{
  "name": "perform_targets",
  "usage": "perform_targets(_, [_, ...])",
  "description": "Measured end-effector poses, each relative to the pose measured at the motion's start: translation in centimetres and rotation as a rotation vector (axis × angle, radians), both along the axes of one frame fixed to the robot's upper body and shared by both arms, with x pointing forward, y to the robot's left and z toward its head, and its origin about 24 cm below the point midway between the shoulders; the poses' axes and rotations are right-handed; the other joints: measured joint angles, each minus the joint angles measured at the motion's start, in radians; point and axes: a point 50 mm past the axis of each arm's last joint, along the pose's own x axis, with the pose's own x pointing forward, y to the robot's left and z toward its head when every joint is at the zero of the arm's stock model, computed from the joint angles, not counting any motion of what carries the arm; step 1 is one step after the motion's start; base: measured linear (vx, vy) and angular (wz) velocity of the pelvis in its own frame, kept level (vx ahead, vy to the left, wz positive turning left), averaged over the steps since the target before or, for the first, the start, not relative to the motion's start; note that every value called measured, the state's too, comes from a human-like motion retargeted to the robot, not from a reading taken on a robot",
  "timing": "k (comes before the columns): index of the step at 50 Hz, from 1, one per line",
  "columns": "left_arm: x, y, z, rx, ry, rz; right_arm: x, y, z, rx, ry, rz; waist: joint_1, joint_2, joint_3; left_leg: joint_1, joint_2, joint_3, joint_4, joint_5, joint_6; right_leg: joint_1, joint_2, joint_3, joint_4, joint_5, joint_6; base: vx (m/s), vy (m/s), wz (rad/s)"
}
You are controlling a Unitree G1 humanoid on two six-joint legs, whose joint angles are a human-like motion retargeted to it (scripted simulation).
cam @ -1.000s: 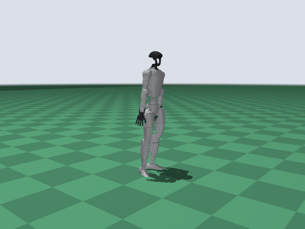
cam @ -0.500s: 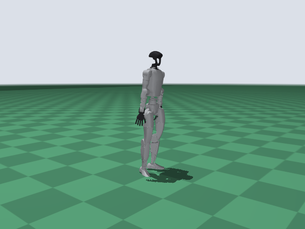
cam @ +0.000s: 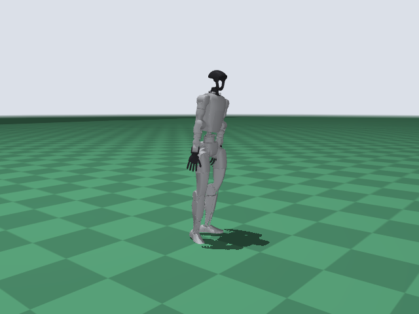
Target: Upper body actions
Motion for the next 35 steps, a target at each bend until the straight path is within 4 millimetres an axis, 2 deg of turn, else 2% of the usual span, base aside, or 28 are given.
perform_targets(3, [0.0, 0.2, 0.0, -0.003, -0.005, 0.010, 2.2, 0.6, 0.1, 0.017, -0.069, 0.051, -0.002, 0.012, 0.024, 0.003, 0.025, 0.071, -0.007, -0.010, 0.004, -0.049, 0.030, 0.056, 0.047, 0.004, -0.030, -0.17, 0.02, -1.27])
perform_targets(5, [-0.4, 0.4, 0.1, -0.005, 0.004, 0.004, 3.2, 1.0, 0.2, 0.029, -0.106, 0.082, -0.014, 0.021, 0.029, 0.003, 0.039, 0.115, -0.011, -0.015, 0.007, -0.057, 0.035, 0.023, 0.045, -0.001, -0.044, -0.14, 0.01, -1.29])
perform_targets(7, [-0.7, 0.9, 0.2, 0.001, 0.022, -0.019, 4.1, 1.5, 0.2, 0.046, -0.141, 0.111, -0.043, 0.029, 0.028, 0.000, 0.051, 0.148, -0.013, -0.022, 0.008, -0.037, 0.029, -0.108, 0.012, -0.030, -0.065, -0.16, -0.01, -1.12])
perform_targets(10, [-0.8, 1.6, 0.4, 0.021, 0.035, -0.050, 4.5, 1.9, 0.3, 0.060, -0.170, 0.129, -0.055, 0.029, 0.025, -0.002, 0.059, 0.198, -0.014, -0.034, 0.008, 0.000, 0.025, -0.299, -0.027, -0.067, -0.064, -0.15, -0.05, -1.20])
perform_targets(14, [-0.3, 2.3, 0.4, 0.035, 0.016, -0.064, 3.9, 1.7, 0.2, 0.051, -0.144, 0.126, -0.051, 0.025, 0.021, 0.001, 0.067, 0.260, -0.007, -0.055, 0.001, 0.057, 0.042, -0.529, -0.065, -0.105, -0.077, -0.12, -0.06, -1.28])
perform_targets(21, [1.8, 2.0, 0.2, 0.038, -0.067, -0.002, 2.3, 0.9, 0.1, 0.004, -0.055, 0.092, -0.004, 0.022, 0.007, 0.019, 0.068, 0.387, 0.007, -0.086, -0.033, 0.159, 0.112, -0.814, -0.087, -0.209, -0.105, -0.16, -0.01, -1.63])
perform_targets(22, [2.1, 2.0, 0.2, 0.039, -0.080, 0.005, 2.0, 0.8, 0.1, 0.002, -0.041, 0.080, 0.005, 0.017, 0.001, 0.022, 0.063, 0.401, 0.009, -0.090, -0.039, 0.173, 0.118, -0.834, -0.084, -0.228, -0.095, -0.09, 0.03, -1.52])
perform_targets(23, [2.5, 1.9, 0.1, 0.039, -0.092, 0.010, 1.6, 0.7, 0.0, 0.000, -0.025, 0.068, 0.013, 0.007, -0.006, 0.024, 0.051, 0.414, 0.011, -0.093, -0.046, 0.187, 0.120, -0.840, -0.083, -0.253, -0.060, -0.07, -0.01, -1.37])
perform_targets(25, [2.9, 2.0, 0.1, 0.043, -0.101, 0.015, 0.9, 0.7, 0.0, 0.001, 0.010, 0.049, 0.021, -0.015, -0.018, 0.037, 0.028, 0.430, 0.011, -0.093, -0.058, 0.205, 0.140, -0.914, -0.127, -0.258, -0.066, -0.02, -0.10, -1.21])
perform_targets(26, [3.1, 2.0, 0.1, 0.041, -0.104, 0.019, 0.6, 0.7, 0.0, 0.001, 0.025, 0.049, 0.044, -0.013, -0.020, 0.049, 0.036, 0.461, 0.010, -0.090, -0.069, 0.179, 0.126, -0.737, -0.102, -0.259, -0.080, 0.00, -0.15, -1.29])
perform_targets(27, [3.3, 1.9, 0.1, 0.040, -0.107, 0.022, 0.4, 0.7, 0.0, 0.001, 0.037, 0.046, 0.056, -0.010, -0.022, 0.057, 0.045, 0.479, 0.011, -0.086, -0.078, 0.164, 0.116, -0.638, -0.084, -0.260, -0.089, -0.04, -0.18, -0.89])
perform_targets(30, [4.0, 1.1, 0.0, 0.038, -0.123, 0.049, 0.4, 0.4, 0.1, -0.016, 0.043, 0.043, -0.003, 0.006, -0.026, 0.064, 0.068, 0.458, 0.028, -0.070, -0.088, 0.185, 0.144, -0.717, -0.112, -0.267, -0.099, -0.12, -0.20, 0.12])
perform_targets(35, [4.2, 0.8, -0.1, 0.011, -0.125, 0.009, -0.4, 0.1, 0.1, -0.027, 0.063, 0.056, -0.070, 0.020, -0.075, 0.086, 0.101, 0.471, 0.056, -0.031, -0.112, 0.188, 0.154, -0.648, -0.116, -0.281, -0.104, 0.00, -0.17, -0.20])
